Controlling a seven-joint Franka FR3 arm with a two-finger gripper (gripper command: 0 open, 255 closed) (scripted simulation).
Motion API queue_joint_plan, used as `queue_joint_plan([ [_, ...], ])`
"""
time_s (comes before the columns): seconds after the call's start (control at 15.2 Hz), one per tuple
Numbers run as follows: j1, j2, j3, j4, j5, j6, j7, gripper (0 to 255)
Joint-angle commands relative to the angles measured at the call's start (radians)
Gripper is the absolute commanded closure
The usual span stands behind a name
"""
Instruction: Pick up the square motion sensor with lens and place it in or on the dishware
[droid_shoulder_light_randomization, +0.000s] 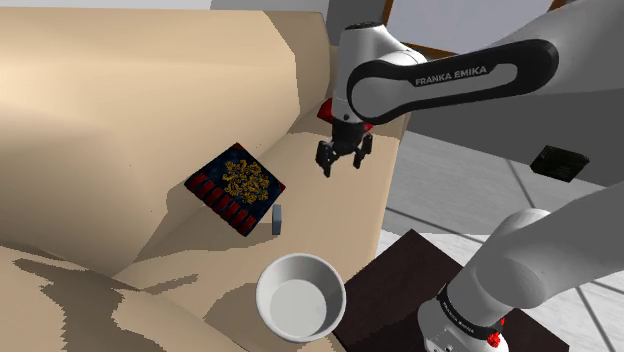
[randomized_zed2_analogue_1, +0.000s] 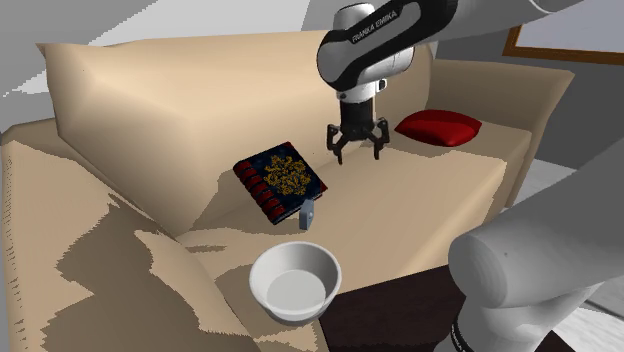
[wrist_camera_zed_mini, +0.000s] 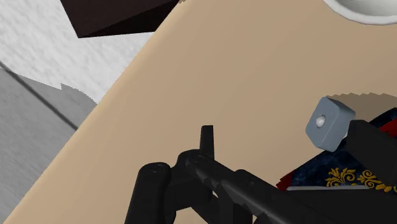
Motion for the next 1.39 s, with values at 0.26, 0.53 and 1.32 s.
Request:
queue_joint_plan([
  [0.26,-0.006,0.211,0.065,0.049,-0.023,0.172,0.143,0],
  [0.53,-0.007,0.366,0.094,0.115,-0.07,0.261,0.247,0],
  [1.32,0.036,0.692,0.084,0.284,-0.214,0.411,0.448,0],
])
